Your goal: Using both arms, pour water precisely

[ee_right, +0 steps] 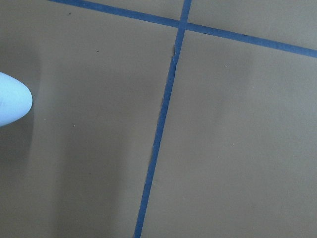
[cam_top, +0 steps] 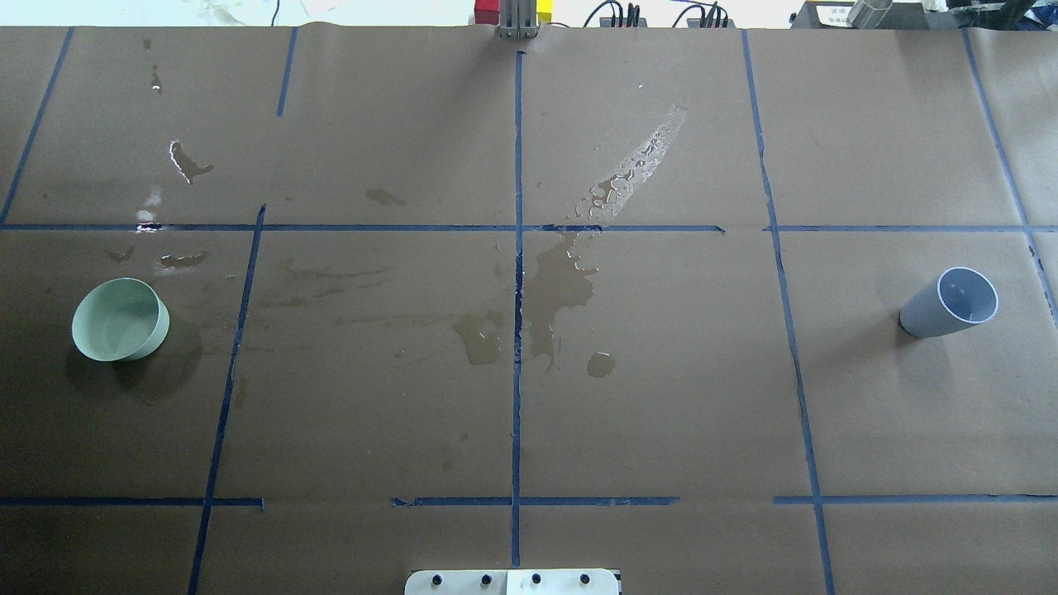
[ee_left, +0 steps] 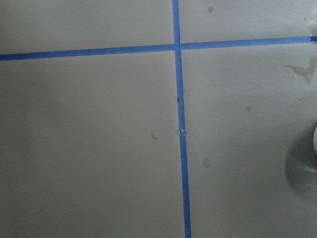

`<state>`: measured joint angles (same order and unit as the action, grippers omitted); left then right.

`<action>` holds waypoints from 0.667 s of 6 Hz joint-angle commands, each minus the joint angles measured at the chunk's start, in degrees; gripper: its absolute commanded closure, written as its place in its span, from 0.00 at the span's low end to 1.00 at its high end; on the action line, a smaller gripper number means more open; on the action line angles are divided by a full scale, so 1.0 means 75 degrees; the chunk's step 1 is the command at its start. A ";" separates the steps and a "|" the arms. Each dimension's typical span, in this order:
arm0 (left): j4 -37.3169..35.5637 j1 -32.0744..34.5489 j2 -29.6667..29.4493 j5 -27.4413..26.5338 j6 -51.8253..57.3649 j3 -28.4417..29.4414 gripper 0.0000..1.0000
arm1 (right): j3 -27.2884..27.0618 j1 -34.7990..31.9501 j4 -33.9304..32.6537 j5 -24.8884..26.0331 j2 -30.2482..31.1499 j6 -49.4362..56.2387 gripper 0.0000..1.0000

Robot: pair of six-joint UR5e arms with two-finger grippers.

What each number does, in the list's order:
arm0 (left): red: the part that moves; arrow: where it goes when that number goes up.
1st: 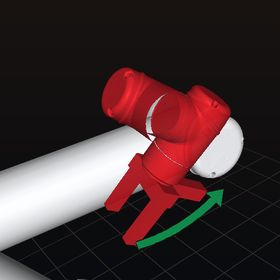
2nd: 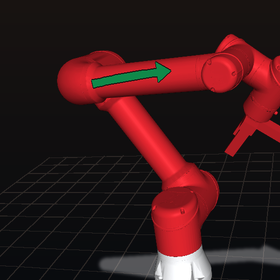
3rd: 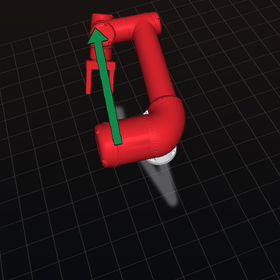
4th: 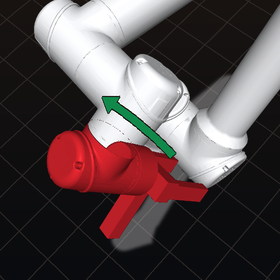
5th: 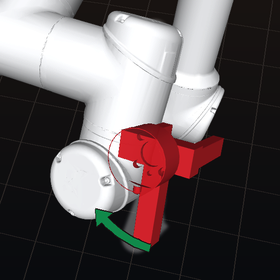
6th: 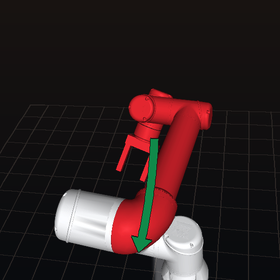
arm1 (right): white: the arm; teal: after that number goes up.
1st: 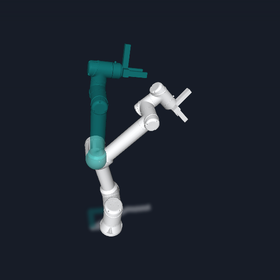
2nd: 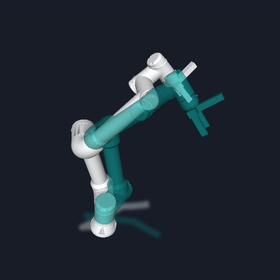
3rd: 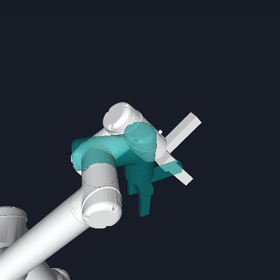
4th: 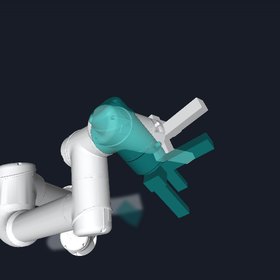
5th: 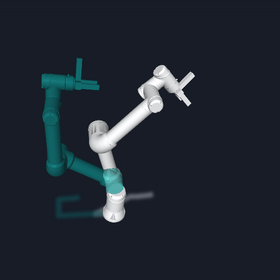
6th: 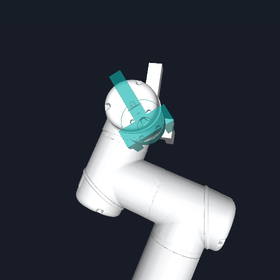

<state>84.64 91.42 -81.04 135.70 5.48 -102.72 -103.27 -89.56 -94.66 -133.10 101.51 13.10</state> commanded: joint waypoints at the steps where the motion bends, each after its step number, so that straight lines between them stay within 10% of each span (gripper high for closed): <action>1: 0.0011 -0.0060 0.0000 -0.0011 0.0019 0.0078 0.00 | 0.0000 0.0000 0.0012 -0.0008 0.0000 0.0000 0.00; 4: 0.0023 -0.0166 -0.0209 -0.0057 -0.0074 -0.0109 0.00 | -0.0082 0.0000 0.0012 -0.0008 -0.0012 0.0000 0.00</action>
<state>84.76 90.34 -81.70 135.54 5.15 -103.39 -103.64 -89.59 -94.57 -133.15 101.49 13.09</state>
